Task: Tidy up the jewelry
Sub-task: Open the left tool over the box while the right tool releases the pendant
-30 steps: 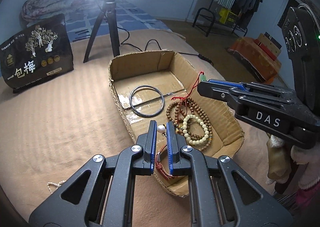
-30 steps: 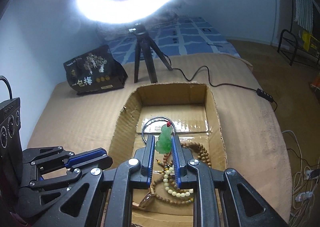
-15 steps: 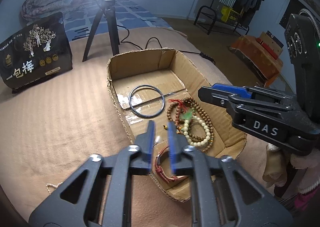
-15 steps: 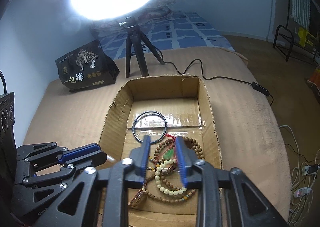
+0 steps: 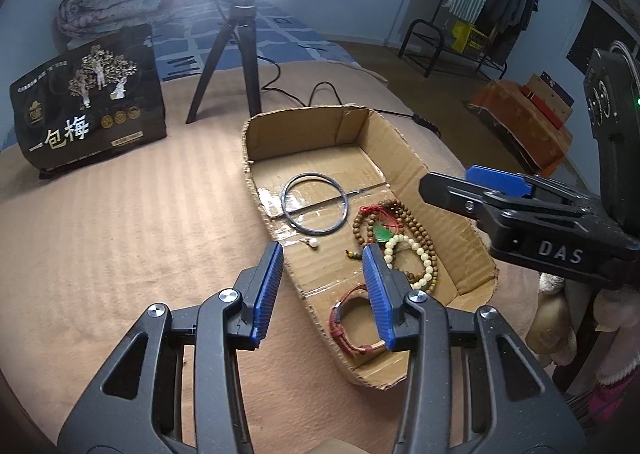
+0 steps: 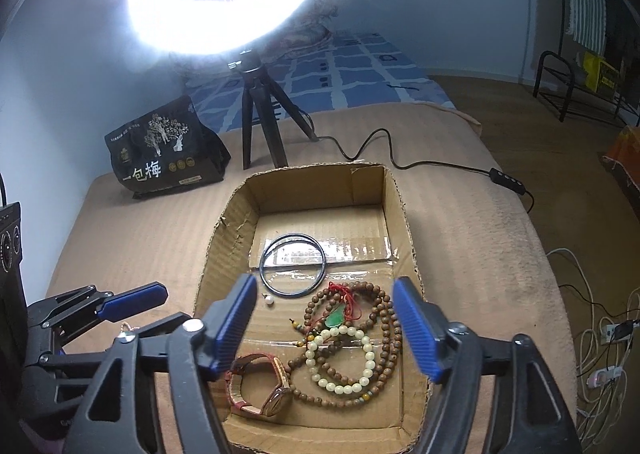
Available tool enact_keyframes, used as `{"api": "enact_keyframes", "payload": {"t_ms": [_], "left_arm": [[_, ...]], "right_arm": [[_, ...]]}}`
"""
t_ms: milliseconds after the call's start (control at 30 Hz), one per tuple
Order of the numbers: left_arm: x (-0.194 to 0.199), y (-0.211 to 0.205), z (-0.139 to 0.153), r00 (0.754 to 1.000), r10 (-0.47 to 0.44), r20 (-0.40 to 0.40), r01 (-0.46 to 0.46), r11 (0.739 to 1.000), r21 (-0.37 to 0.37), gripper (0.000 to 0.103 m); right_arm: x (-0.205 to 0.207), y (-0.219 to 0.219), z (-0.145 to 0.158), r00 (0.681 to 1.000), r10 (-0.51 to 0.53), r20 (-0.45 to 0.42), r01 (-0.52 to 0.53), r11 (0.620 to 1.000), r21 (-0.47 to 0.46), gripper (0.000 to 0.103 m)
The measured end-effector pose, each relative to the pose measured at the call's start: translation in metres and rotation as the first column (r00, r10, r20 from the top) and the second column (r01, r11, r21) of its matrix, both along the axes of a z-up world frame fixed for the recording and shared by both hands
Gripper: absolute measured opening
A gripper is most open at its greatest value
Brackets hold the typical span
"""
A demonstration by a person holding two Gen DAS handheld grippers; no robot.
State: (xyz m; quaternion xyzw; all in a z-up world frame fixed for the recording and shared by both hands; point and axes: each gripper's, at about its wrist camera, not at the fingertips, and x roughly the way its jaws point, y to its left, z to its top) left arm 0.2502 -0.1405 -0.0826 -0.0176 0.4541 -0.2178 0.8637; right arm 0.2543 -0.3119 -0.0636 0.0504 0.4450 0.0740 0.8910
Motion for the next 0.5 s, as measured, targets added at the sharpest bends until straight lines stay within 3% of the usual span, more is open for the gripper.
{"api": "enact_keyframes", "payload": {"t_ms": [200,367,500], "left_arm": [[-0.002,0.017,0.002,1.000,0.019,-0.007,-0.019,1.000,0.005,0.042],[-0.006,0.036,0.005,0.999,0.045,-0.005,-0.044,0.998,0.039,0.042],[-0.010,0.059,0.005,0.996,0.087,-0.012,-0.086,0.993,0.083,0.058]], "right_arm": [[-0.006,0.003,0.006,1.000,-0.022,0.022,0.022,1.000,-0.008,0.090],[-0.012,0.005,0.010,0.999,-0.031,0.031,0.031,1.000,-0.004,0.093],[-0.022,0.013,0.015,0.999,-0.009,0.043,0.009,1.000,0.003,0.093]]}}
